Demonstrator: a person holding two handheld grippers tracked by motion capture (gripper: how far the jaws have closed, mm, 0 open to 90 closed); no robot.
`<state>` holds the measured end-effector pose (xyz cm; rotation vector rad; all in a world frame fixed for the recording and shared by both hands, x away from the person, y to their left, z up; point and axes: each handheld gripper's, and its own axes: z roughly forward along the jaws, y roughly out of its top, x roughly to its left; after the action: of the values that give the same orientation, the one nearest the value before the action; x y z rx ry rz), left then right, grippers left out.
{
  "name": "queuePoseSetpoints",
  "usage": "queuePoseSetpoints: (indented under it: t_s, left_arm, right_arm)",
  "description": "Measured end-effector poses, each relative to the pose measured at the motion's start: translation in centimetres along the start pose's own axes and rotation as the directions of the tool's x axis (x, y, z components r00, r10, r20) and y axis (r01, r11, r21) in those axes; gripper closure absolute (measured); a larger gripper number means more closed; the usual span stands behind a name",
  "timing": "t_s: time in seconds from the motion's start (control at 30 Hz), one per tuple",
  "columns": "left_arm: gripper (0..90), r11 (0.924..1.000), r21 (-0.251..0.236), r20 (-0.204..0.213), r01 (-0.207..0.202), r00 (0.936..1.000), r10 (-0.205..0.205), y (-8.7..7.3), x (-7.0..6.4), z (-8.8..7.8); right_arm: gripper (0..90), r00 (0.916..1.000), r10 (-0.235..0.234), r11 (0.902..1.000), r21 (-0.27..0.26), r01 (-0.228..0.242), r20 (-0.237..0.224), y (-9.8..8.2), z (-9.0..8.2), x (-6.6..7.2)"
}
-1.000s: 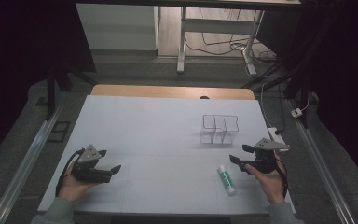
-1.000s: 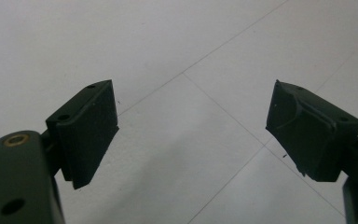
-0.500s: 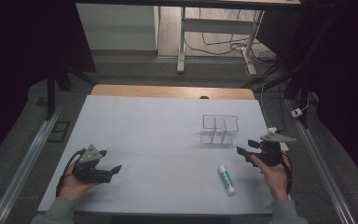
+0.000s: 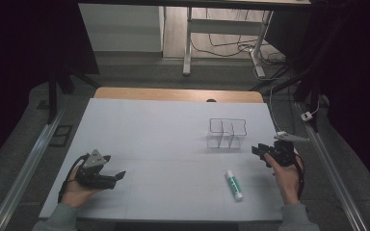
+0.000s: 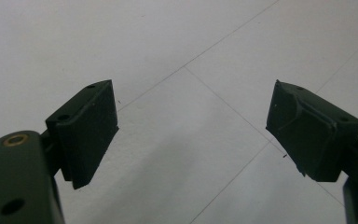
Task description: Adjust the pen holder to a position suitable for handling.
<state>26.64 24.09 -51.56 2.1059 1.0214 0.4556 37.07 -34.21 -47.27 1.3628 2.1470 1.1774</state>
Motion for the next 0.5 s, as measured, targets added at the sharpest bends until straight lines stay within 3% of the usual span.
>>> queuePoseSetpoints:
  t_s: [0.2, 0.3, 0.5]
  left_arm:
    - [15.9, 1.0, -0.004, 0.003, 0.003, 1.0, -0.003, 0.0, 0.0, 0.0]
    - [15.8, 1.0, 0.0, 0.004, 0.0, 1.0, 0.0, 0.0, 0.1, 0.0]
    - [15.8, 1.0, 0.002, 0.004, 0.004, 1.0, -0.004, -0.1, 0.2, 0.0]
  right_arm:
    - [75.5, 0.9998, 0.01, 0.9999, 0.004, -0.01, 0.018, 0.1, 0.4, -0.5]
    - [89.9, 0.9995, 0.013, 0.9999, 0.005, -0.013, 0.028, 0.3, 0.7, -0.9]
    - [90.0, 0.9991, 0.022, 0.9997, 0.012, -0.022, 0.036, 1.2, 1.8, -1.5]
